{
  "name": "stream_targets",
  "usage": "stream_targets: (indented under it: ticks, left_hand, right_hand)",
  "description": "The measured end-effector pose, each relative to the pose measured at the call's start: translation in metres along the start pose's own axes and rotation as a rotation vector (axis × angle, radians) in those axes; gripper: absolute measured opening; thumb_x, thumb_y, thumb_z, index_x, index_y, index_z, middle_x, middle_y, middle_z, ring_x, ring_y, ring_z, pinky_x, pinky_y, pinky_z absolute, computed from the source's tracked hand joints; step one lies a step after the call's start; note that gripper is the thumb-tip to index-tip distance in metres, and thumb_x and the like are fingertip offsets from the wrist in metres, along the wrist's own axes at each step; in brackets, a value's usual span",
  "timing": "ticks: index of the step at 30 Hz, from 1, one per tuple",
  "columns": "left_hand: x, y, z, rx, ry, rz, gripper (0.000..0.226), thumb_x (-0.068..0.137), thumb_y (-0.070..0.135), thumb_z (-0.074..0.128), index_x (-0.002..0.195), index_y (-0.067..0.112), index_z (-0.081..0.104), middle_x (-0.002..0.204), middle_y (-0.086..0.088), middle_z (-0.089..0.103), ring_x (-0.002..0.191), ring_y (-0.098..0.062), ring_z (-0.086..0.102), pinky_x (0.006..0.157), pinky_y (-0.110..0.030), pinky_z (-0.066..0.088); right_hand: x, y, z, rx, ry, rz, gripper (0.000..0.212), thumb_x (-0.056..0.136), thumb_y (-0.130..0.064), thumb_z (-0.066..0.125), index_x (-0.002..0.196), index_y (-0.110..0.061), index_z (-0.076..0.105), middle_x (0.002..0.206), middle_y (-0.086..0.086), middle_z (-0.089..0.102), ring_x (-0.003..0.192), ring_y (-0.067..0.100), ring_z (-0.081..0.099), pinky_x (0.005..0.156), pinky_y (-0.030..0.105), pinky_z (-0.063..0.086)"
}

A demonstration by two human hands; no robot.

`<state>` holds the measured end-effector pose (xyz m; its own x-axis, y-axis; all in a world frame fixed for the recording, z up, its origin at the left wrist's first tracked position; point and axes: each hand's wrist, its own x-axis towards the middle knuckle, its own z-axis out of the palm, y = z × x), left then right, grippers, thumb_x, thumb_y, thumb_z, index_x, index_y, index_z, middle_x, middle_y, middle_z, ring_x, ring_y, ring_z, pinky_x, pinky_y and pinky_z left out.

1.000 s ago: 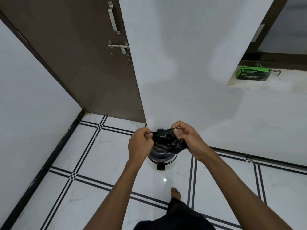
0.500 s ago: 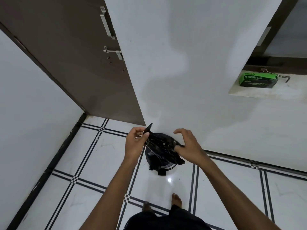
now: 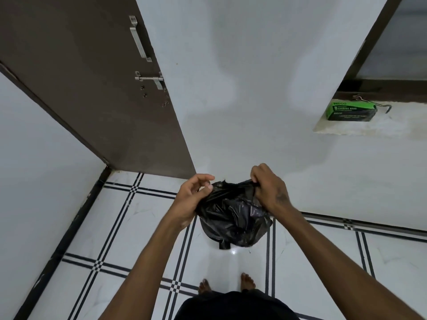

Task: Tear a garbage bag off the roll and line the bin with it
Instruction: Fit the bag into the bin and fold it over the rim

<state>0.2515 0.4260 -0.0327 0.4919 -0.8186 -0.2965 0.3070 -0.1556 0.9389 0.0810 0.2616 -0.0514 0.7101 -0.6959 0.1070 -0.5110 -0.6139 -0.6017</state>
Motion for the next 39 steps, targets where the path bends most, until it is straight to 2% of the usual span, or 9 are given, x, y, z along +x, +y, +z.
stream_targets:
  ticks: [4,7,12,18,21,25,30,34,39]
  left_hand:
    - [0.003,0.002,-0.002,0.461,-0.031,0.065,0.009,0.094,0.031,0.063,0.095,0.025,0.070,0.089,0.003,0.065,0.083,-0.008,0.061,0.081,-0.028,0.051]
    - [0.004,0.004,-0.009,0.785,0.050,0.135,0.030,0.073,0.060,0.074,0.085,0.033,0.069,0.080,0.008,0.065,0.064,0.000,0.054,0.063,-0.018,0.044]
    - [0.011,0.002,-0.019,1.294,0.101,0.231,0.011,0.078,0.036,0.071,0.081,0.028,0.063,0.077,0.011,0.063,0.080,-0.015,0.061,0.062,-0.027,0.038]
    - [0.019,0.007,-0.034,0.742,0.251,0.023,0.014,0.090,0.014,0.060,0.085,0.020,0.048,0.075,0.007,0.057,0.066,-0.010,0.050,0.060,-0.025,0.038]
    - [0.022,0.016,-0.025,0.488,0.197,0.009,0.013,0.093,0.013,0.058,0.090,0.020,0.047,0.068,0.011,0.056,0.063,-0.010,0.051,0.064,-0.028,0.041]
    - [0.023,0.028,-0.004,0.201,0.206,-0.055,0.011,0.093,0.012,0.056,0.103,0.014,0.052,0.081,0.001,0.063,0.063,-0.008,0.058,0.061,-0.023,0.047]
    - [0.024,0.043,0.006,-0.015,0.155,-0.139,0.015,0.091,0.008,0.059,0.104,0.014,0.059,0.078,-0.004,0.068,0.062,-0.012,0.064,0.057,-0.023,0.053]
    - [0.027,0.036,-0.017,0.334,0.074,-0.019,0.014,0.083,0.018,0.072,0.090,0.017,0.060,0.079,-0.007,0.069,0.065,-0.013,0.062,0.065,-0.027,0.051]
    - [0.029,0.009,-0.057,1.280,0.260,0.173,0.016,0.081,0.028,0.069,0.087,0.027,0.054,0.079,0.008,0.065,0.077,-0.020,0.062,0.060,-0.031,0.039]
  right_hand:
    - [0.007,-0.016,0.010,0.015,0.067,-0.135,0.033,0.064,0.014,0.047,0.072,-0.018,0.049,0.097,-0.005,0.052,0.084,0.019,0.043,0.060,0.026,0.035]
    - [0.012,-0.013,0.010,0.064,0.088,-0.123,0.034,0.063,0.016,0.050,0.071,-0.015,0.064,0.097,-0.003,0.061,0.091,0.022,0.053,0.068,0.028,0.044]
    - [0.021,-0.014,0.005,0.200,0.103,-0.011,0.044,0.066,0.021,0.047,0.070,-0.019,0.064,0.092,-0.001,0.067,0.092,0.020,0.065,0.082,0.031,0.051]
    - [0.014,-0.035,0.001,0.399,0.036,0.036,0.043,0.078,0.009,0.056,0.087,-0.031,0.043,0.123,0.001,0.053,0.123,0.014,0.049,0.101,0.030,0.044]
    - [0.005,-0.054,0.008,0.411,0.003,-0.069,0.032,0.081,-0.009,0.071,0.091,-0.026,0.047,0.138,-0.002,0.043,0.140,0.006,0.033,0.103,0.013,0.033]
    - [0.003,-0.055,0.028,0.326,-0.057,-0.121,0.024,0.079,-0.016,0.076,0.089,-0.035,0.066,0.155,-0.006,0.029,0.148,0.009,0.021,0.115,0.026,0.027]
    - [0.012,-0.037,0.044,0.512,-0.163,0.031,0.025,0.085,-0.007,0.073,0.089,-0.031,0.079,0.134,-0.003,0.057,0.125,0.007,0.054,0.110,0.030,0.041]
    - [0.018,-0.024,0.043,0.409,-0.259,0.103,0.037,0.084,0.003,0.065,0.109,-0.023,0.076,0.115,-0.004,0.073,0.111,0.011,0.066,0.104,0.034,0.048]
    - [0.015,-0.010,0.032,-0.499,-0.201,0.132,0.020,0.083,-0.021,0.065,0.103,-0.016,0.063,0.113,0.003,0.048,0.096,0.028,0.056,0.070,0.031,0.042]
